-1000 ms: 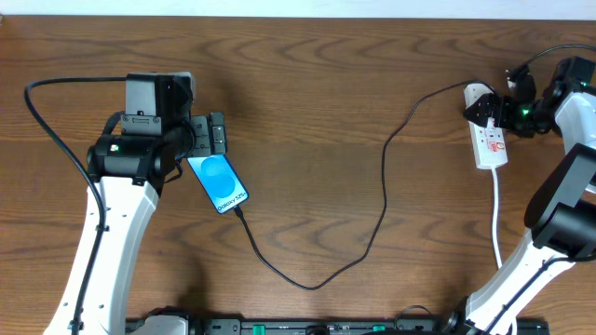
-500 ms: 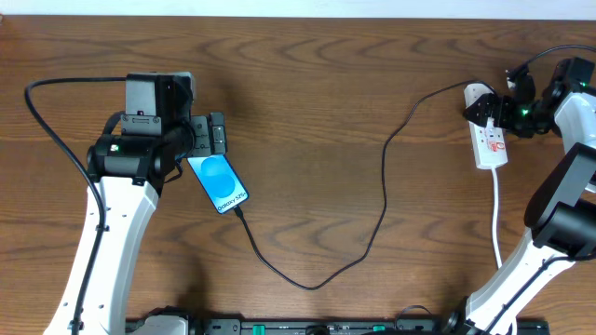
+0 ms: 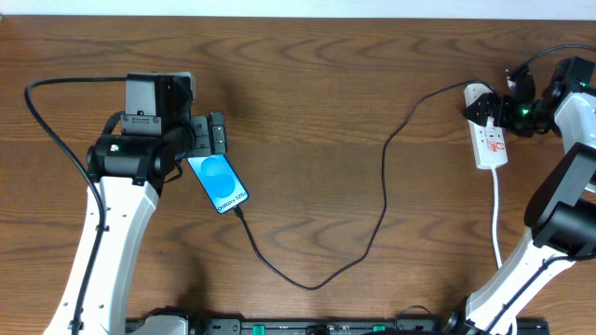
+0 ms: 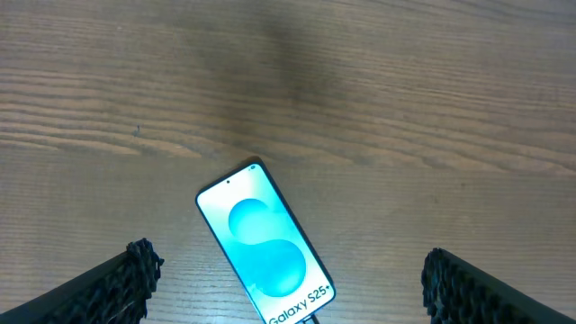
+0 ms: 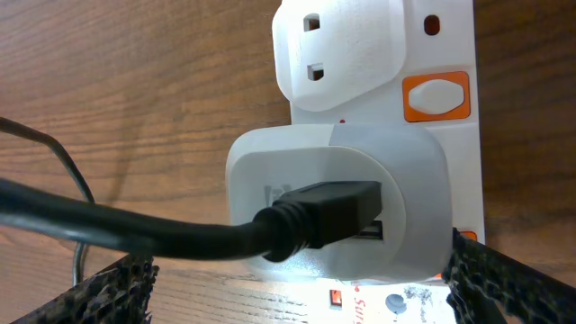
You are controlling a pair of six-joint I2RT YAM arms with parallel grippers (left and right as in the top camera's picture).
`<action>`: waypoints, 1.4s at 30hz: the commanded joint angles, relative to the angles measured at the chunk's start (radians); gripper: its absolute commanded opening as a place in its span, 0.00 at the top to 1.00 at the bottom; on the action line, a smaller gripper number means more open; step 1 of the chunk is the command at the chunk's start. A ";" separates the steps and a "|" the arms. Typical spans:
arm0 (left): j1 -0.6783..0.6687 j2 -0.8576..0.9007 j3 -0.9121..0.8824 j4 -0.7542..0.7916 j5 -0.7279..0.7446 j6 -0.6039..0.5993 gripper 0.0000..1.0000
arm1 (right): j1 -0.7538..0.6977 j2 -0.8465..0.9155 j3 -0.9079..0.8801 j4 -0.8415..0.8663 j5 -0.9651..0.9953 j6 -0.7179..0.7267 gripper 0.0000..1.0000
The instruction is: Plug charger to phone and switch on socket
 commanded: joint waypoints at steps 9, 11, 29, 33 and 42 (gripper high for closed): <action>0.000 0.003 0.013 -0.002 -0.017 0.017 0.05 | 0.015 0.019 0.013 -0.013 -0.040 0.007 0.01; 0.000 0.003 0.013 -0.002 -0.017 0.017 0.05 | 0.021 0.019 0.013 -0.013 -0.051 0.006 0.01; 0.000 0.003 0.013 -0.002 -0.017 0.016 0.05 | 0.053 0.020 0.010 -0.024 -0.058 0.014 0.01; 0.000 0.003 0.013 -0.002 -0.017 0.016 0.05 | 0.053 0.020 -0.001 -0.022 -0.058 0.014 0.01; 0.000 0.003 0.013 -0.002 -0.017 0.016 0.05 | 0.053 0.020 -0.024 -0.014 -0.058 0.054 0.01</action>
